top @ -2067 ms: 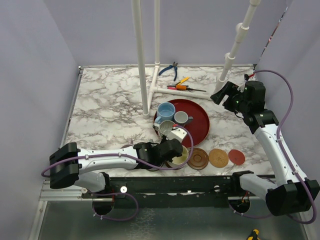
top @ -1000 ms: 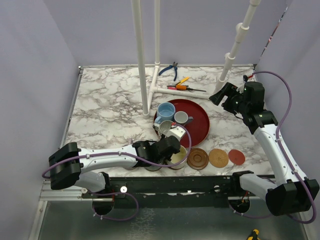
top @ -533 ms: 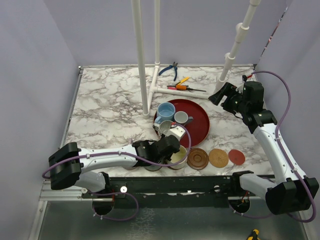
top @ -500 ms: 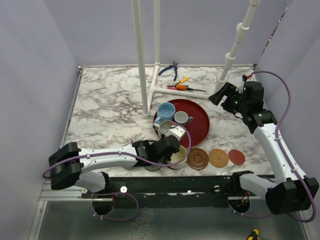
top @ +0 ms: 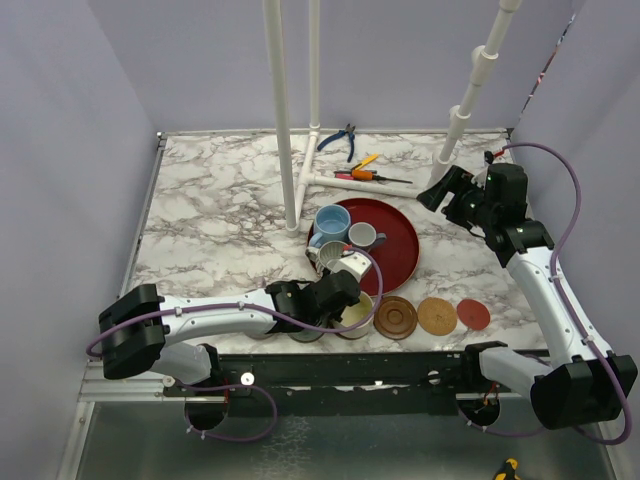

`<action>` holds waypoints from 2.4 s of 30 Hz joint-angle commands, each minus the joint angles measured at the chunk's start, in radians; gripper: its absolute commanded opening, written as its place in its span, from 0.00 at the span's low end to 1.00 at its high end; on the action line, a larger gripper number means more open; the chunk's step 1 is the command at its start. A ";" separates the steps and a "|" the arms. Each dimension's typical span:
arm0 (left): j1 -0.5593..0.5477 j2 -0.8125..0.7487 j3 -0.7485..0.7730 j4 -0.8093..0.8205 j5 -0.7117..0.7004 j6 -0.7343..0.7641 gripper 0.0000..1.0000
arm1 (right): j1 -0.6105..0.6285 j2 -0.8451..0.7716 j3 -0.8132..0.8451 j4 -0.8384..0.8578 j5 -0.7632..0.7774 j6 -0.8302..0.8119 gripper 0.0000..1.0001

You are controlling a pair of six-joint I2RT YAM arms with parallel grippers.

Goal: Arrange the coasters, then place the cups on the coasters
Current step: Place the cup on the coaster.

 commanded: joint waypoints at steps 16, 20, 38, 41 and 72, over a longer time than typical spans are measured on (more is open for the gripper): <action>0.009 0.003 0.004 0.077 0.010 0.012 0.00 | -0.005 -0.002 -0.018 0.018 -0.036 -0.002 0.80; 0.009 0.000 0.004 0.075 -0.002 0.011 0.00 | -0.005 -0.002 -0.019 0.019 -0.036 -0.003 0.80; 0.011 0.001 0.029 0.048 -0.017 0.028 0.22 | -0.005 0.000 -0.019 0.015 -0.042 -0.009 0.80; 0.010 -0.003 0.034 0.042 -0.025 0.030 0.26 | -0.005 0.003 -0.016 0.016 -0.042 -0.011 0.80; 0.605 -0.109 0.300 -0.210 0.302 0.117 0.99 | 0.149 0.137 0.223 -0.124 -0.039 -0.399 0.80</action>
